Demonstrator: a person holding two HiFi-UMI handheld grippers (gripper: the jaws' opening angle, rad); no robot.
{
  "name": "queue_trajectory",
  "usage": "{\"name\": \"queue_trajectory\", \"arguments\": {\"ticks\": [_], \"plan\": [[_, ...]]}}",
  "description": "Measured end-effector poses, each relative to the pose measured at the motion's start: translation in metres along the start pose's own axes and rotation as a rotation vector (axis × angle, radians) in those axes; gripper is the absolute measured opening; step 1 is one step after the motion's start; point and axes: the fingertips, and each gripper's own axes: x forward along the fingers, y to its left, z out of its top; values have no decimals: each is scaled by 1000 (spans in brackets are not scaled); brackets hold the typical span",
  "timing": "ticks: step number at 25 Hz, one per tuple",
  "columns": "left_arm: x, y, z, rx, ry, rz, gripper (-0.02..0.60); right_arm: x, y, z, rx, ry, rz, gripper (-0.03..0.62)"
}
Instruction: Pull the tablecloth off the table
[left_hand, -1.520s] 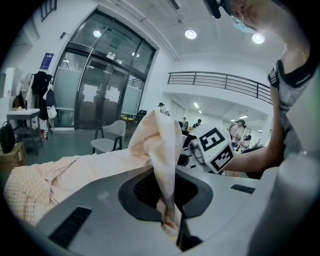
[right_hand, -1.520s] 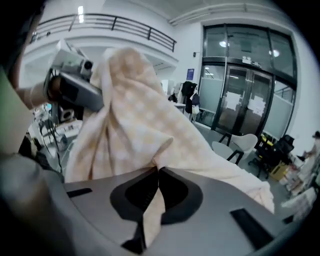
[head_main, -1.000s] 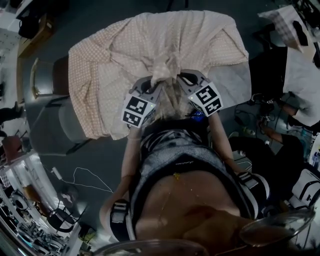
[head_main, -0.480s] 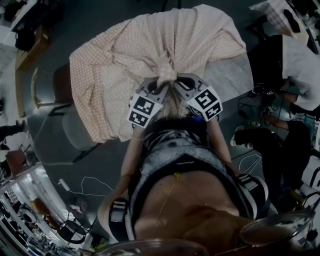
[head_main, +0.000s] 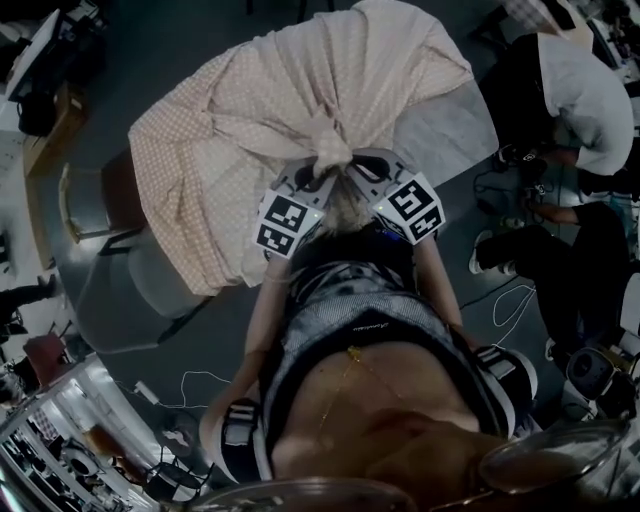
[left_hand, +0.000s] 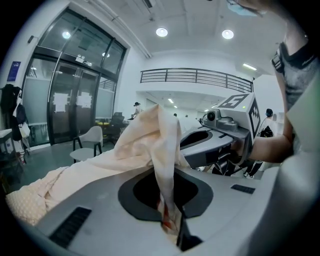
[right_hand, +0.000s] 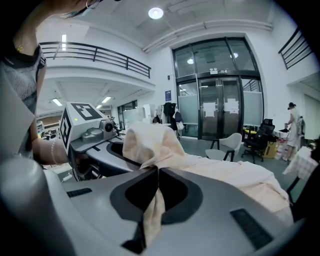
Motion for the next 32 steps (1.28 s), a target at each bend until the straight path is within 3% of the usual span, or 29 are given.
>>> {"name": "queue_trajectory", "arguments": {"ticks": [6,11,22,32], "plan": [[-2,-17,13,4,-4,15,21,-21,3,5,-5,-13,15,64],[-1,-63,5,9,6,65,21,-61,20,-14,-35,-15,46,64],[-6,-116,3,-15,36,208,21,-110,43,-30,-93,-11,156,64],[-5,-158,-8,-21,62,241,21,-140,58,-50,-138,4,210,64]]}}
